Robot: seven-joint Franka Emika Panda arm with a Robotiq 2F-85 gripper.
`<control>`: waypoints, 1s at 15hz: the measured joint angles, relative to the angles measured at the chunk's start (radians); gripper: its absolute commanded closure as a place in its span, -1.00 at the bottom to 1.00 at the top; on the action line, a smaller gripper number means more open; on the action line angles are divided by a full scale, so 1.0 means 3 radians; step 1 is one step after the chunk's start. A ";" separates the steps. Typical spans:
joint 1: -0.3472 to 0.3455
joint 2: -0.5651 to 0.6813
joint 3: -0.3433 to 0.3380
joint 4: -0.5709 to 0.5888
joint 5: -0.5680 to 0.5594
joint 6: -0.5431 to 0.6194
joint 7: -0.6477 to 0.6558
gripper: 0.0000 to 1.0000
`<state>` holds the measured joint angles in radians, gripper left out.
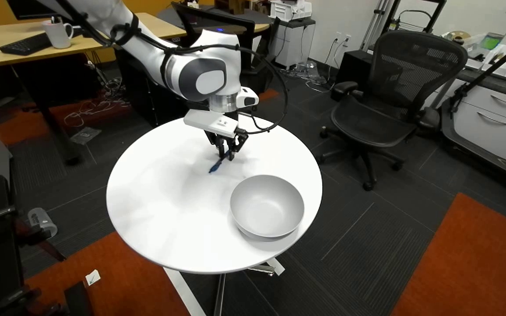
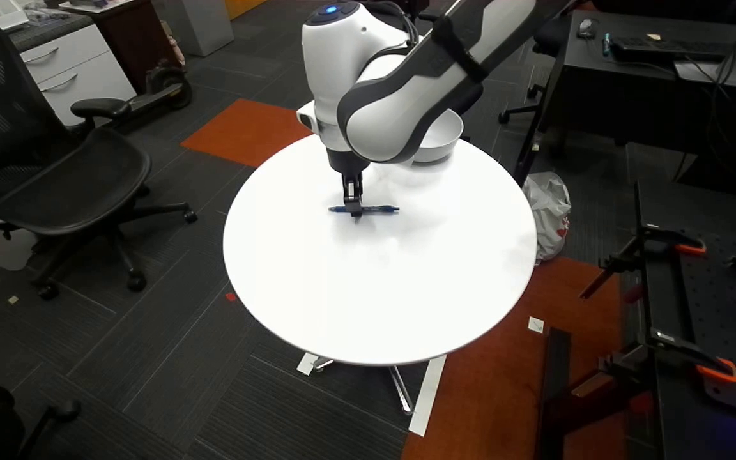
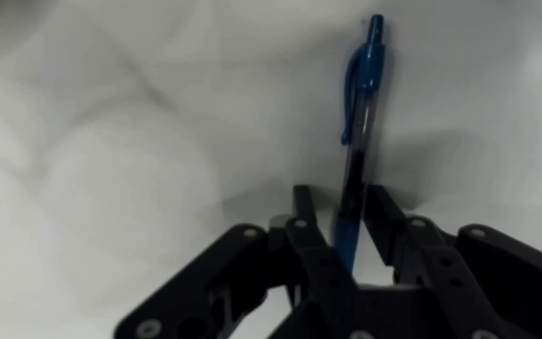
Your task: Put the pen on the table, put it in the bowl then place it back on the table
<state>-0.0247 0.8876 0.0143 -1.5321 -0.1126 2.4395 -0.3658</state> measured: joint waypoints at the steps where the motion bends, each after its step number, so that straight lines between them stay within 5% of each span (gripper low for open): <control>1: 0.0002 0.0000 0.0000 0.0003 0.0000 -0.0001 0.0000 0.99; 8: 0.0000 -0.0006 -0.0039 0.0032 0.0000 -0.0007 0.0090 0.94; 15: -0.0056 -0.0419 -0.0356 0.0035 0.0000 0.0028 0.0539 0.94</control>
<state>-0.0414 0.7620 -0.0926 -1.5216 -0.1126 2.4478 -0.2041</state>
